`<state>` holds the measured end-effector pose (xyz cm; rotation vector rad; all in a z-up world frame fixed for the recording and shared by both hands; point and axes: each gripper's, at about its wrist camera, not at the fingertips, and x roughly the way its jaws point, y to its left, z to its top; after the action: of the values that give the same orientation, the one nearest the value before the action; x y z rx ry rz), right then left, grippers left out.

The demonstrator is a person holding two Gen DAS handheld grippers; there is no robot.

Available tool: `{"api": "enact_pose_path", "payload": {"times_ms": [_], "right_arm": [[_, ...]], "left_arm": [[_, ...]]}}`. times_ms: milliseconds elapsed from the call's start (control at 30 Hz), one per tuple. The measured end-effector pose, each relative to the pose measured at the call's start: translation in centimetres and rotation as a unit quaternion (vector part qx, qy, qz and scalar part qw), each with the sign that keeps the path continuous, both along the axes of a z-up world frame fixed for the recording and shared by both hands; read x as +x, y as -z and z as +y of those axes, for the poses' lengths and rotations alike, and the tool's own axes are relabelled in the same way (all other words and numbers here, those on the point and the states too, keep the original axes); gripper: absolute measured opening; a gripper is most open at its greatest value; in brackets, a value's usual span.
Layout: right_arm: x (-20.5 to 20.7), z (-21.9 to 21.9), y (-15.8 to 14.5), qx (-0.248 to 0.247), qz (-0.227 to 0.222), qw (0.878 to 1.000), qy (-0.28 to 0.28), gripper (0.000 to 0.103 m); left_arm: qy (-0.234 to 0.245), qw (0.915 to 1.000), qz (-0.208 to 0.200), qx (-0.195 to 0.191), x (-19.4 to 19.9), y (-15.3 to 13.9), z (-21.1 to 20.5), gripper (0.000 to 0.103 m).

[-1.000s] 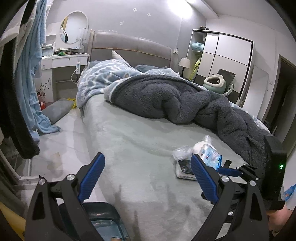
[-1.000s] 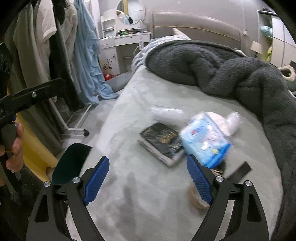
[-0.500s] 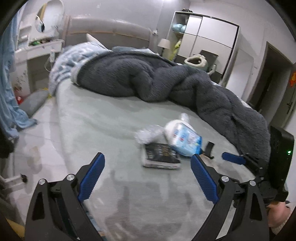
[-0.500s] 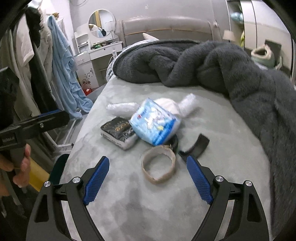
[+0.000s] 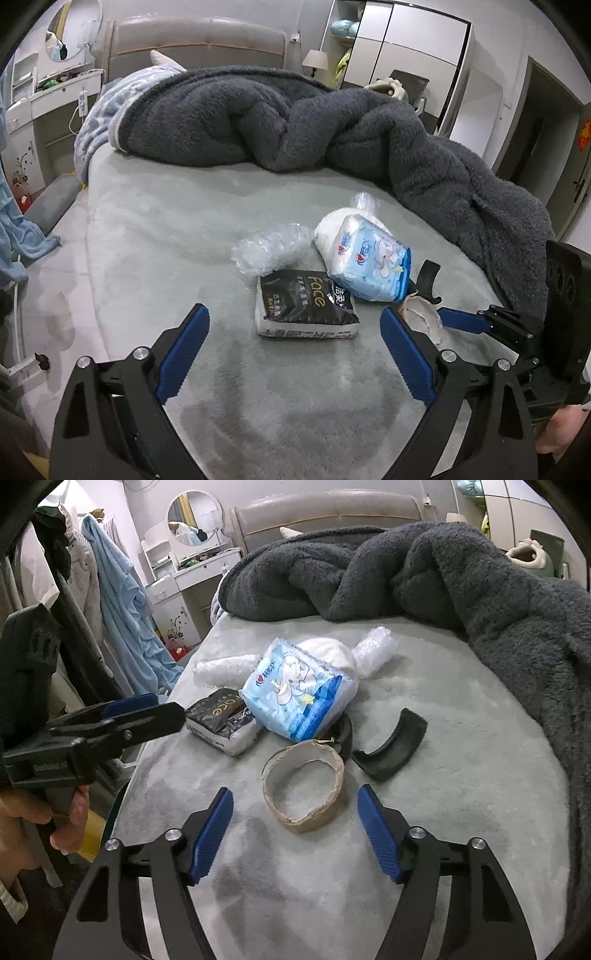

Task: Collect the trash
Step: 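Grasp the black Face tissue pack with the left tool while the right tool grasps the thin tape ring, then carry the black pack and tape ring over the teal bin with both tools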

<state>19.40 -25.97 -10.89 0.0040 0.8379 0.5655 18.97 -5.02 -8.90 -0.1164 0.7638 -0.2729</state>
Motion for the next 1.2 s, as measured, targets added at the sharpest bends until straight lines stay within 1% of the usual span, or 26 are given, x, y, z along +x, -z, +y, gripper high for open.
{"api": "enact_pose_path", "payload": {"times_ms": [100, 167, 267, 333, 533, 633, 767, 833, 867, 1000, 1133, 1200], "right_arm": [[0.4, 0.0, 0.2, -0.001, 0.002, 1.000, -0.002, 0.063], [0.6, 0.0, 0.2, -0.005, 0.002, 1.000, -0.005, 0.056], [0.9, -0.2, 0.1, -0.010, -0.001, 1.000, -0.006, 0.049], [0.9, -0.5, 0.0, -0.008, -0.001, 1.000, -0.008, 0.047], [0.5, -1.7, -0.5, 0.003, -0.002, 1.000, -0.011, 0.047], [0.3, -2.4, -0.8, 0.017, 0.002, 1.000, -0.014, 0.047], [0.0, -3.4, -1.3, 0.034, 0.005, 0.999, -0.015, 0.047], [-0.1, -3.6, -1.3, 0.041, 0.009, 0.999, -0.016, 0.047], [-0.1, -3.7, -1.3, 0.044, 0.010, 0.999, -0.016, 0.047], [-0.2, -3.5, -1.7, 0.044, 0.007, 0.999, -0.019, 0.047], [-0.1, -3.5, -2.2, 0.049, 0.004, 0.999, -0.017, 0.047], [0.0, -3.5, -2.5, 0.054, 0.003, 0.998, -0.015, 0.047]], "left_arm": [[0.006, 0.9999, 0.003, 0.010, 0.4, 0.4, -0.7, 0.093], [0.016, 0.9997, 0.002, 0.020, 0.5, 0.6, -1.4, 0.093], [0.023, 0.9992, 0.004, 0.031, 0.8, 0.9, -2.1, 0.090], [0.023, 0.9991, 0.009, 0.035, 1.1, 1.3, -2.4, 0.089], [0.012, 0.9987, 0.024, 0.044, 1.6, 2.3, -2.6, 0.087], [0.010, 0.9984, 0.026, 0.048, 1.8, 2.5, -2.8, 0.086], [0.005, 0.9977, 0.030, 0.060, 2.1, 2.9, -3.2, 0.083], [0.000, 0.9968, 0.034, 0.072, 2.3, 3.1, -3.4, 0.078], [-0.001, 0.9969, 0.035, 0.071, 2.3, 3.1, -3.4, 0.078], [-0.001, 0.9966, 0.034, 0.076, 2.3, 2.9, -3.4, 0.074], [0.005, 0.9956, 0.027, 0.089, 1.6, 2.0, -3.6, 0.074], [0.004, 0.9960, 0.022, 0.087, 1.3, 1.6, -3.5, 0.074]]}}
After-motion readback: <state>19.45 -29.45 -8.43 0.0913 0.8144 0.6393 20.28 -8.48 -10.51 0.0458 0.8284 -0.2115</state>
